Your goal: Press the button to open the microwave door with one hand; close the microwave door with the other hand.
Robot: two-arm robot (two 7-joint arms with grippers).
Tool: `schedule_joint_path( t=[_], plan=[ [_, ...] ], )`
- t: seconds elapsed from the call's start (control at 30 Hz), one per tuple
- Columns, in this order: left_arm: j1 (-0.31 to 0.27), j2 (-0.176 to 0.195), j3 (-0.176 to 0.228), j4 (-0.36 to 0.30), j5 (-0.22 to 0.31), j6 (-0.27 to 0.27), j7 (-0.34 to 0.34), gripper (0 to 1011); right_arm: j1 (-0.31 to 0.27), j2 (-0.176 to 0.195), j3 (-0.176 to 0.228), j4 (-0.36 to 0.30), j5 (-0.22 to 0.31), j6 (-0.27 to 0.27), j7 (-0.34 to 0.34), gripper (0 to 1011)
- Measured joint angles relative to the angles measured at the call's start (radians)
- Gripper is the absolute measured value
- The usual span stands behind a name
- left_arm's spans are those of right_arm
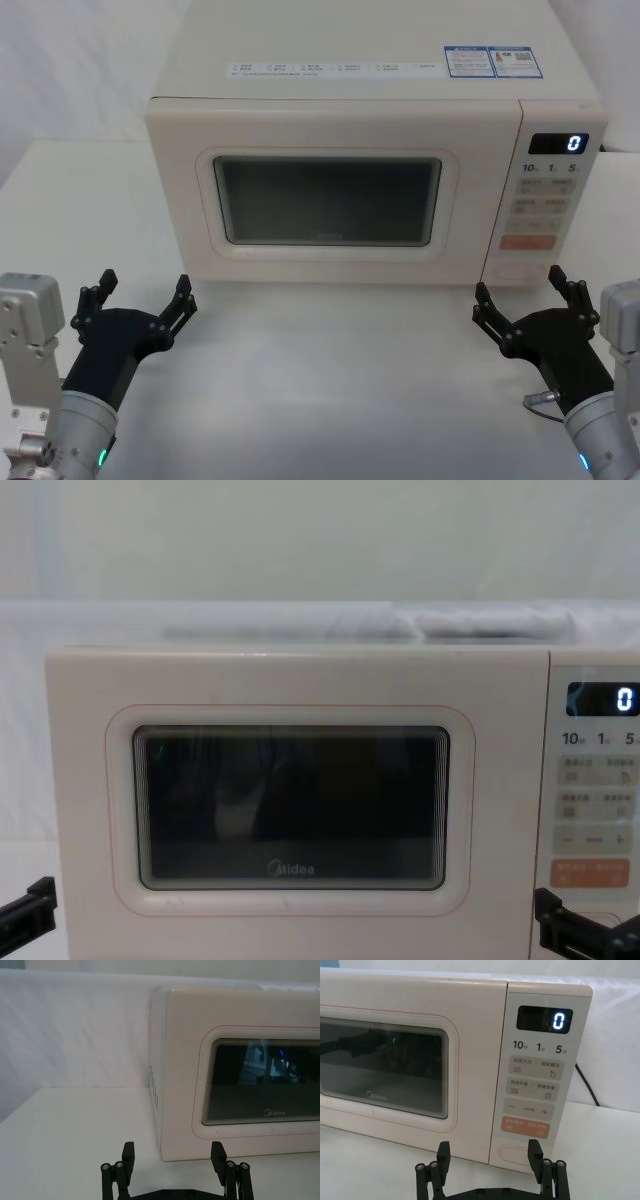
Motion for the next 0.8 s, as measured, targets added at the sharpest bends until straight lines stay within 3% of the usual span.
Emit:
schedule_joint_path(
  t=[0.8],
  plan=[
    [0.0, 0.0, 0.0, 0.0, 0.0, 0.0, 0.0, 1001, 0.0, 0.0, 0.0, 0.0, 0.0, 0.0, 0.0, 1002]
  ],
)
